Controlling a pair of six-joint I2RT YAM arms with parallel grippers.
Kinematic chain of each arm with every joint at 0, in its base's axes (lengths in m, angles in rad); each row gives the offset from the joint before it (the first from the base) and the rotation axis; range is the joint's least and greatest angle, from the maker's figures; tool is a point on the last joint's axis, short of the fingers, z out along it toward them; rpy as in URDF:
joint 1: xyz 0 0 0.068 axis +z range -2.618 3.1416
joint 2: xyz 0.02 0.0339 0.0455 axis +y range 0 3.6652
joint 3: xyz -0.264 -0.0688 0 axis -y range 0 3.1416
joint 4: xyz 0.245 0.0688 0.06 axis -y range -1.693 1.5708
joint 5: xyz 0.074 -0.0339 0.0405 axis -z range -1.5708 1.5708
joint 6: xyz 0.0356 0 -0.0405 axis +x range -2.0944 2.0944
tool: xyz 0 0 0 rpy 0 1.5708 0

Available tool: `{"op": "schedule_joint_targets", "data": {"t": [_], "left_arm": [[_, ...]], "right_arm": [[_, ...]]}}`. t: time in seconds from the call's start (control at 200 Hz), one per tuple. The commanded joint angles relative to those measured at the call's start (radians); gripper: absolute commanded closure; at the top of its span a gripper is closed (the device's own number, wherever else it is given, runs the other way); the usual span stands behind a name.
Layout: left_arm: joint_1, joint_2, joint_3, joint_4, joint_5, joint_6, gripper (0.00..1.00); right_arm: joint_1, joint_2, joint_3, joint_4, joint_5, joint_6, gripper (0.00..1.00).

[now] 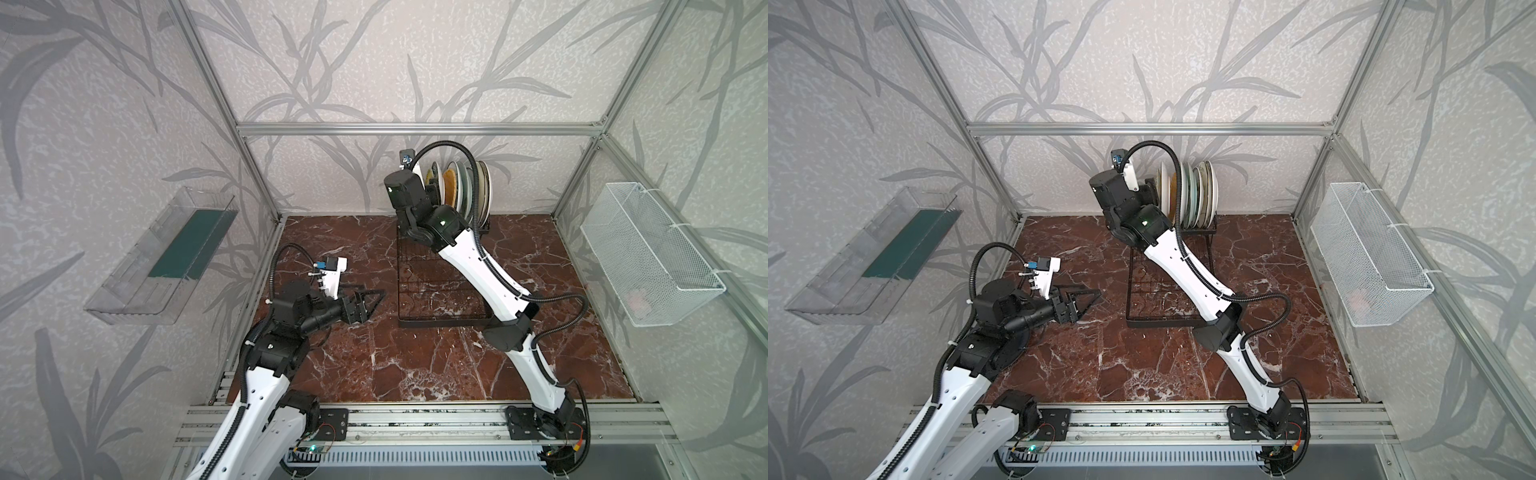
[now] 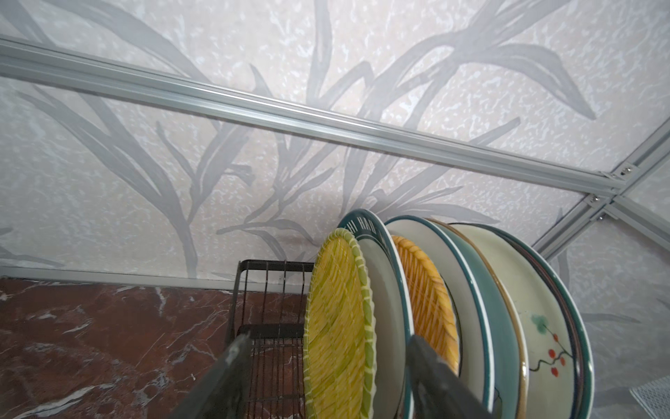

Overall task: Load plates into a dish rack
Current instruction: Place the plate on the dish rack, then move the plate to the middle-left of the table.

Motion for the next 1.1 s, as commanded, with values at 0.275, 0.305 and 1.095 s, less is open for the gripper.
{"op": "schedule_joint_targets", "data": {"t": [0.275,0.305,1.095], "left_arm": [[0.008,-0.029,-0.015,-0.151,-0.248,-0.202,0.01],[0.008,-0.037,-0.01,-0.184,-0.291,-0.228,0.01],[0.386,-0.157,-0.139,-0.722,-0.859,-0.934,0.05]], "right_arm": [[0.033,-0.245,-0.097,-0.125,-0.261,-0.026,0.06],[0.034,-0.267,-0.126,-0.134,-0.28,-0.029,0.05],[-0.05,-1.132,-1.42,0.162,-0.859,0.055,0.01]]}}
